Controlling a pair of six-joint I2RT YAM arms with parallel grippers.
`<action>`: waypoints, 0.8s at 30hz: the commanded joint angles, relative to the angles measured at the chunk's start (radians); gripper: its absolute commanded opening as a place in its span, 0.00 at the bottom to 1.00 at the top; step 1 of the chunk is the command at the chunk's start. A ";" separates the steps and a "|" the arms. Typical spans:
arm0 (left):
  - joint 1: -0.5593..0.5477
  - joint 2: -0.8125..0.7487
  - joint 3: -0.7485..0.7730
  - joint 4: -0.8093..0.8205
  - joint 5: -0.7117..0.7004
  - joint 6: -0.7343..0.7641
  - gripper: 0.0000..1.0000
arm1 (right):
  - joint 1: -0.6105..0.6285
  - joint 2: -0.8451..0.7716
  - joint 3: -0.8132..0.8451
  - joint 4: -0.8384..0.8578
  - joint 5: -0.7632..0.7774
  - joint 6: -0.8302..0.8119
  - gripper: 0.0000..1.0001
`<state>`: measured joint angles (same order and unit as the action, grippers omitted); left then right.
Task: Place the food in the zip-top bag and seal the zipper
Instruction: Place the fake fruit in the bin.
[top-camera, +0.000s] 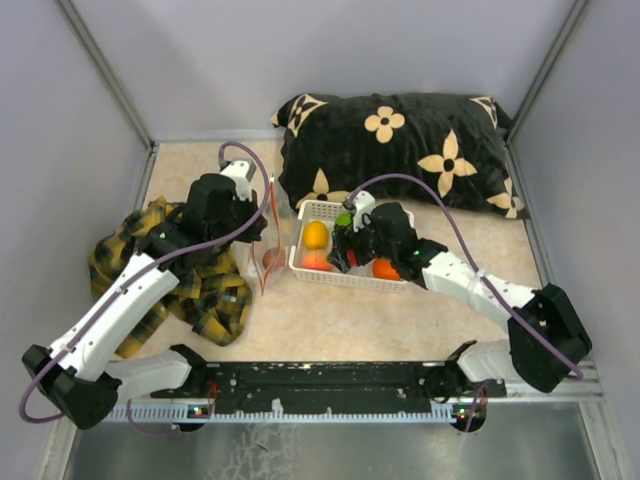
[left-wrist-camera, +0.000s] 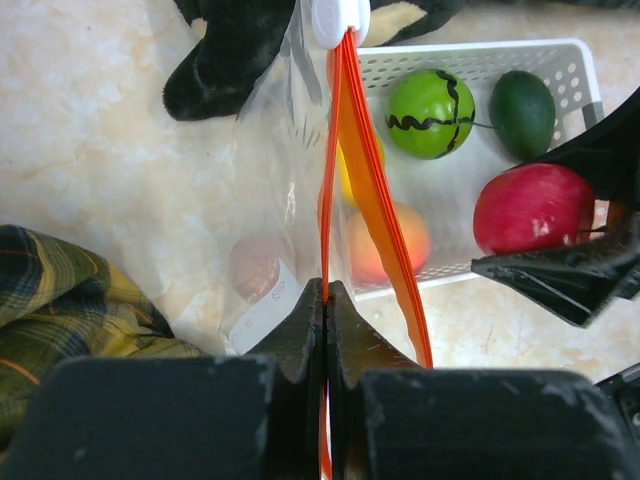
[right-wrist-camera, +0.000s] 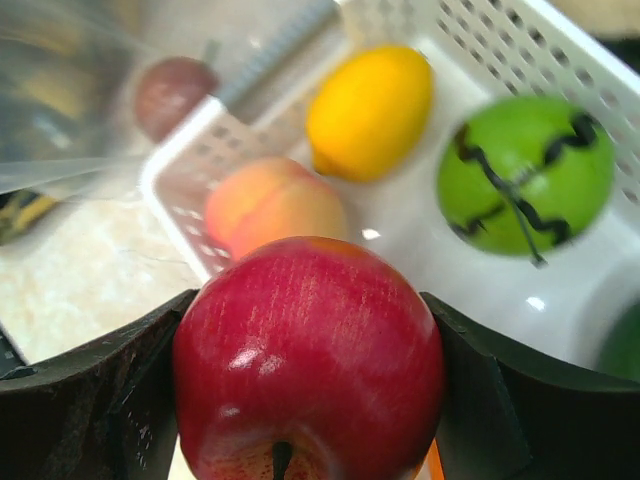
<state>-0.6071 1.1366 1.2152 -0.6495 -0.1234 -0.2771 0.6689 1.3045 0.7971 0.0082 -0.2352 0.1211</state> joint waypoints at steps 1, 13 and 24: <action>0.027 -0.065 -0.068 0.116 0.008 -0.109 0.00 | -0.040 0.051 0.066 -0.171 0.136 0.074 0.52; 0.156 -0.076 -0.147 0.200 0.183 -0.183 0.00 | -0.089 0.294 0.189 -0.285 0.208 0.135 0.69; 0.283 -0.060 -0.148 0.207 0.341 -0.145 0.00 | -0.075 0.291 0.266 -0.415 0.291 0.134 0.92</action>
<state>-0.3359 1.0714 1.0725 -0.4786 0.1455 -0.4473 0.5850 1.6245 1.0008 -0.3630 -0.0025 0.2516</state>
